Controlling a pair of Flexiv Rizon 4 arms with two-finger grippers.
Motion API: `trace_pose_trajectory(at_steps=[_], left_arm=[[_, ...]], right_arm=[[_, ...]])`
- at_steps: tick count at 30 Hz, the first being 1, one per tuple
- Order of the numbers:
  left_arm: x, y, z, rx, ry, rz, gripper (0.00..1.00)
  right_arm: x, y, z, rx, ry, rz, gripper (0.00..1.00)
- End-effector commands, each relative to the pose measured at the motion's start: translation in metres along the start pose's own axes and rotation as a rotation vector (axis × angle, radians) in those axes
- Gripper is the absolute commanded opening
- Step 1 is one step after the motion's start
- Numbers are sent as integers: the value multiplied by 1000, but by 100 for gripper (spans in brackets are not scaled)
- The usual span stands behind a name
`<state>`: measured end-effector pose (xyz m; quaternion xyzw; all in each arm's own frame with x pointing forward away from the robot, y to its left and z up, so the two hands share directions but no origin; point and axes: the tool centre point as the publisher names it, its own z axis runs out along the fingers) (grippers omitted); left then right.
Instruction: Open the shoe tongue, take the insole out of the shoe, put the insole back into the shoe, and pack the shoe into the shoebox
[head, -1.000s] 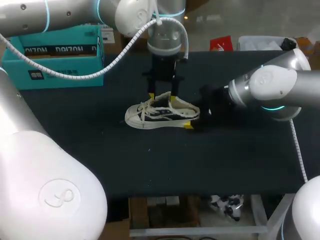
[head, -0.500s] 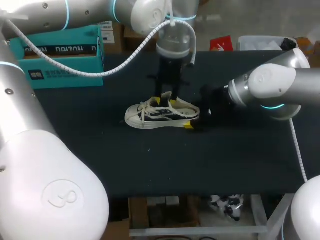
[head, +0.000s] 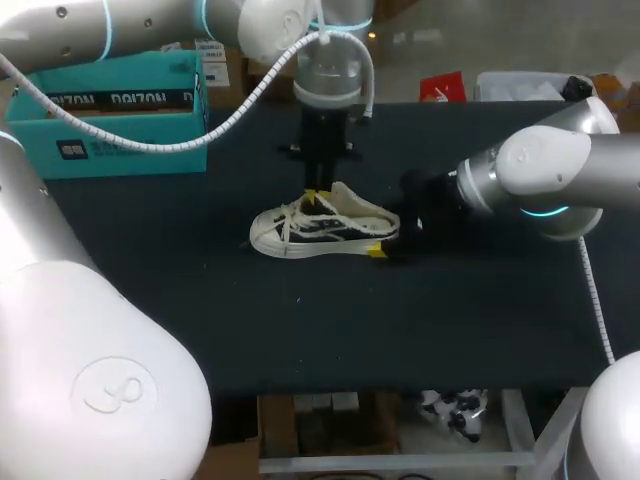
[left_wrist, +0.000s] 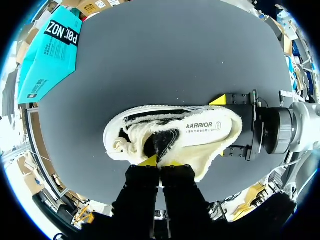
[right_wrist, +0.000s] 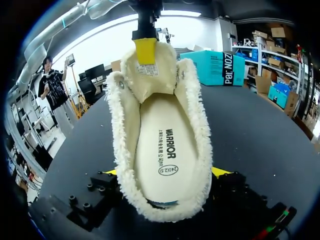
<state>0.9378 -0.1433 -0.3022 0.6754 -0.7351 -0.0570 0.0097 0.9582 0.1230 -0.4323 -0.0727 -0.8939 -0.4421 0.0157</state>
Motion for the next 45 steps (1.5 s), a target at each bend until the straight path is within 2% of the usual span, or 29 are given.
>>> trace_pose_trajectory(at_steps=[1,11,17,23,26,27,28,29,30,32,36,37,38,39,40,41,43,45], left_arm=[[-31,18,3,79,160,-17,0],[-60,19,29,81,297,-50,0],[-71,10,40,64,310,-86,0],[-72,6,39,67,320,-83,0],[-71,10,31,88,322,-62,26],[-72,12,27,95,328,-46,38],[-72,14,22,110,322,-40,55],[-73,17,16,127,318,-30,67],[-73,21,9,144,318,-9,69],[-73,27,-7,185,301,15,67],[-66,34,-41,252,279,125,64],[-62,35,-49,271,265,153,59],[-58,36,-56,293,257,195,49],[-54,36,-63,298,273,268,41],[-49,36,-68,310,254,323,27],[-43,35,-73,329,237,376,0],[-34,33,-79,342,218,519,0],[-24,26,-83,289,188,796,0]], right_arm=[[1,-6,3,-1,2,0,0],[1,-6,3,-1,2,0,0],[1,-6,3,-1,2,0,0],[1,-6,3,-1,2,0,0],[1,-6,3,-1,2,0,0],[1,-6,3,-1,2,0,0],[1,-6,3,-1,2,0,0],[1,-6,3,-1,2,0,0],[1,-6,3,-1,2,0,0],[1,-6,3,-1,2,0,0],[1,-6,3,-1,2,0,0],[1,-6,3,-1,2,0,0],[1,-6,3,-1,2,0,0],[1,-6,3,-1,2,0,0],[1,-6,3,-1,2,0,0],[1,-6,3,-1,2,0,0],[1,-6,3,-1,2,0,0],[1,-6,3,-1,2,0,0]])
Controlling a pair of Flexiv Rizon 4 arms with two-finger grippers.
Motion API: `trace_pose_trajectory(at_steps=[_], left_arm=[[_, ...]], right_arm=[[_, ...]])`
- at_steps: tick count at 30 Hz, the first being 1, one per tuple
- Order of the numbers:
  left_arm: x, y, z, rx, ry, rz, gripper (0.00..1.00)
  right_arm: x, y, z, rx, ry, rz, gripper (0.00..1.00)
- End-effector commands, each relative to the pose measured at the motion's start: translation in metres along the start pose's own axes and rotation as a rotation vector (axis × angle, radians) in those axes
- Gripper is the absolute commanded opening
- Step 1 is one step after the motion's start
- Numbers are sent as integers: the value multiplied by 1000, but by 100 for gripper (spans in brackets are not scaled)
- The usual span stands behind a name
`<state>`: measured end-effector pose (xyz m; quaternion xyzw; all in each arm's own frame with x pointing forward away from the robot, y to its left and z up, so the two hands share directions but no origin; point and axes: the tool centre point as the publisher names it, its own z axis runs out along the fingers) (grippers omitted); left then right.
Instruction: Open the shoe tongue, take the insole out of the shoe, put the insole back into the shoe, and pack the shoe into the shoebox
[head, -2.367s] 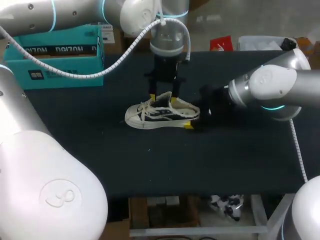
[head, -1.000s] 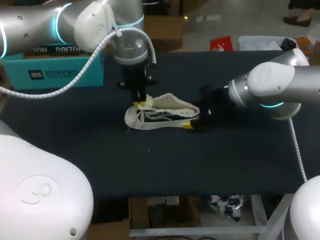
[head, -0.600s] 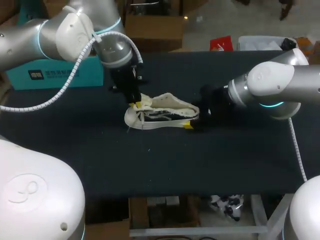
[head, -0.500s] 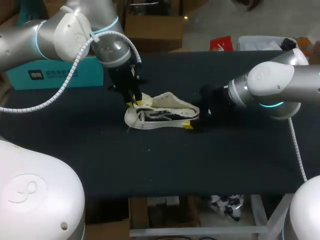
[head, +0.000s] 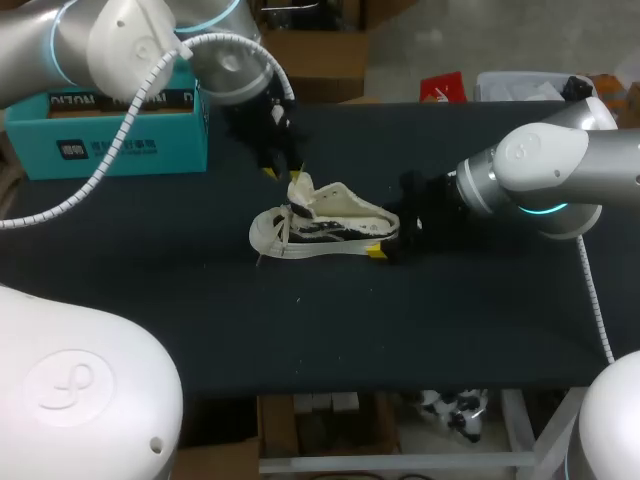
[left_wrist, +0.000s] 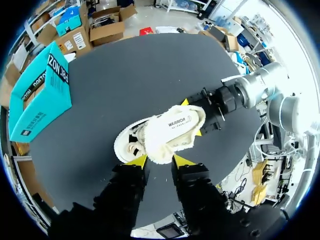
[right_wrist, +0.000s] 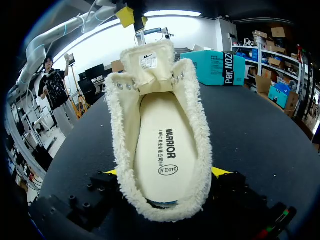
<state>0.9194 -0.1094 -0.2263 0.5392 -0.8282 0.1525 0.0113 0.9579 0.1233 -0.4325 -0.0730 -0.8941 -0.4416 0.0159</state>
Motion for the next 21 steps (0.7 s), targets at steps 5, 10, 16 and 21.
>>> trace_pose_trajectory(at_steps=[5,10,16,21], left_arm=[[18,-17,-3,-224,48,700,0],[18,-17,-3,-224,48,700,0],[21,-25,15,-236,35,744,0],[28,-27,46,-244,35,804,0]], right_arm=[[1,-6,3,-2,2,-1,0],[1,-6,3,-2,2,-1,0],[1,-6,3,-2,2,-1,0],[1,-6,3,-2,2,-1,0]])
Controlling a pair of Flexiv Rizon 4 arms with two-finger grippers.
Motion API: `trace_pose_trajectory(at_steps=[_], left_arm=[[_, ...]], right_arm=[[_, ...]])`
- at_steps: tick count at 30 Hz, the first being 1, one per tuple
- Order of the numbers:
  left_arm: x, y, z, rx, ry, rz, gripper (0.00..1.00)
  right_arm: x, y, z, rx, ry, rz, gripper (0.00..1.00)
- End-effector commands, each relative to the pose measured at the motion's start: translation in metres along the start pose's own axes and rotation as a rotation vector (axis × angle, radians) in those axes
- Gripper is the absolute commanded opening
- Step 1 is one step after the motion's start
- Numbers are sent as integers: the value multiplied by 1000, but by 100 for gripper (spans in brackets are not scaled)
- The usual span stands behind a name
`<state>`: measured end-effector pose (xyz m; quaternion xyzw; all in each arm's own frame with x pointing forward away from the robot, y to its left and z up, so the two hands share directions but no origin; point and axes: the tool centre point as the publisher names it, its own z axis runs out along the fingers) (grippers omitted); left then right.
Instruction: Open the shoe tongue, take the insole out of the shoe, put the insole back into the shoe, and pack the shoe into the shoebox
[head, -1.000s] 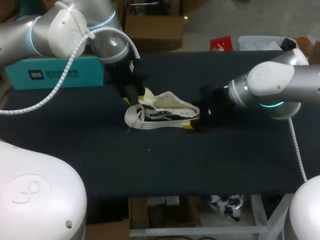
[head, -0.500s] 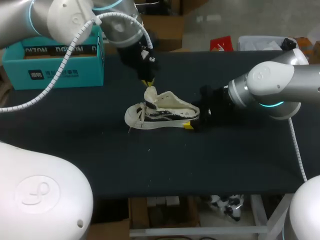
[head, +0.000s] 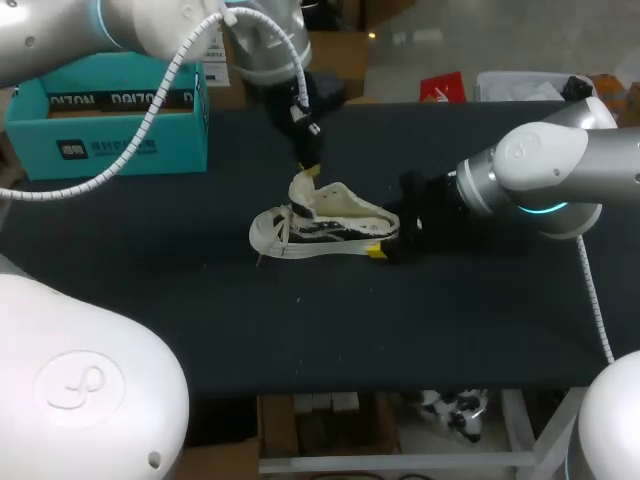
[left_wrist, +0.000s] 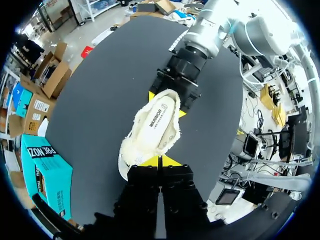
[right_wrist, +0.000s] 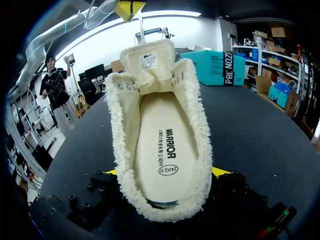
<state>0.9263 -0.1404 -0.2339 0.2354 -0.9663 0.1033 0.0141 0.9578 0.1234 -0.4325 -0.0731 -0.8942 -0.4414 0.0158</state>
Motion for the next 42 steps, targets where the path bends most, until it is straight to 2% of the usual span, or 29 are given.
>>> trace_pose_trajectory(at_steps=[1,17,26,32,42], left_arm=[[-6,-16,33,-113,28,157,0],[-14,-21,95,-141,76,272,0],[-14,-9,123,-156,114,328,0],[-4,2,132,-173,159,363,0],[8,14,143,-201,142,367,0]], right_arm=[[1,-6,3,-3,2,-1,0],[1,-6,3,-3,2,-1,0],[1,-6,3,-3,2,-1,0],[1,-6,3,-3,2,-1,0],[1,-6,3,-3,2,-1,0]])
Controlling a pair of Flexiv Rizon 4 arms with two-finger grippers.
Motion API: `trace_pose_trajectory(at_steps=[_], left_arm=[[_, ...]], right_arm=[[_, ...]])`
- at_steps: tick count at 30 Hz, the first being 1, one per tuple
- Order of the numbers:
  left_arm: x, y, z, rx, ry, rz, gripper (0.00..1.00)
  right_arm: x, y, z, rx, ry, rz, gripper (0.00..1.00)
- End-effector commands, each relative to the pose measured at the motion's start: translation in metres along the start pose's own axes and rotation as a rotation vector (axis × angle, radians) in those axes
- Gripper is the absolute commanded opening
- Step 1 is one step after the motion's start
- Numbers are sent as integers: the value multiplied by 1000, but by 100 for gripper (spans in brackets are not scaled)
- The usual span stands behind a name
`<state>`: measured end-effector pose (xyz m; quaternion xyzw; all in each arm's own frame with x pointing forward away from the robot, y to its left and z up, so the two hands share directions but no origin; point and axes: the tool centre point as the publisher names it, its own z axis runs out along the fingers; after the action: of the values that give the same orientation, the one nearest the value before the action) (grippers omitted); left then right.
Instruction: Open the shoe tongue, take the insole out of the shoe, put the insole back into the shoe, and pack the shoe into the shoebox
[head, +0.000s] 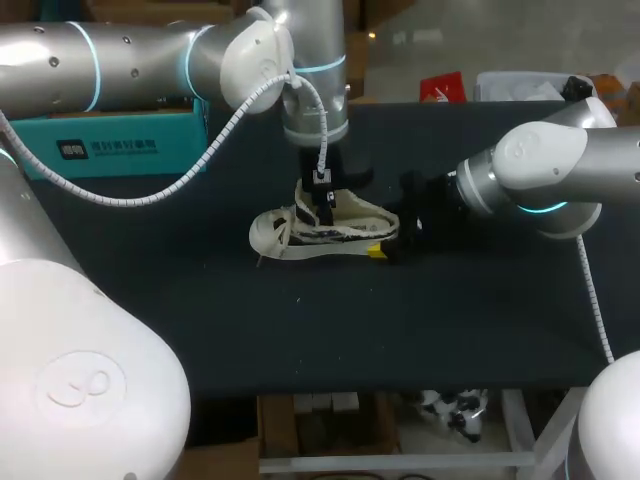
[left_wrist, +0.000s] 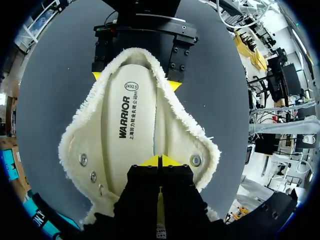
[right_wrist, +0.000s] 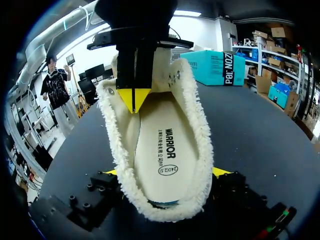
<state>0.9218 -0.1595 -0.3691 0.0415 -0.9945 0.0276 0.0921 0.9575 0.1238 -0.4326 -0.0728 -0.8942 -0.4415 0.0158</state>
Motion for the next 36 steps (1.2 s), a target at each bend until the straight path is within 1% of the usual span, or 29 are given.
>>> trace_pose_trajectory(at_steps=[1,4,8,11,15,21,26,28,29,30,32,35,36], left_arm=[[4,-1,9,-8,-6,-10,0],[4,1,16,-17,-12,-20,0],[1,2,28,-39,-51,-54,0],[-4,3,33,-33,-61,-72,0],[-8,6,38,-19,-55,-67,0],[-4,9,41,-8,-79,-52,0],[0,9,39,-5,-119,-58,0],[3,8,38,-6,-142,-59,9],[4,7,39,-9,-149,-55,18],[4,7,39,-13,-160,-56,23],[4,5,42,-20,-171,-60,26],[2,3,47,-27,-188,-68,23],[1,3,48,-27,-196,-68,23]], right_arm=[[0,-6,2,-2,2,0,0],[0,-6,2,-2,2,0,0],[0,-6,2,-2,2,0,0],[0,-6,2,-2,2,0,0],[0,-6,2,-2,2,0,0],[0,-6,2,-2,2,0,0],[0,-6,2,-2,2,0,0],[0,-6,2,-2,2,0,0],[0,-6,2,-2,2,0,0],[0,-6,2,-2,2,0,0],[0,-6,2,-2,2,0,0],[0,-6,2,-2,2,0,0],[0,-6,2,-2,2,0,0]])
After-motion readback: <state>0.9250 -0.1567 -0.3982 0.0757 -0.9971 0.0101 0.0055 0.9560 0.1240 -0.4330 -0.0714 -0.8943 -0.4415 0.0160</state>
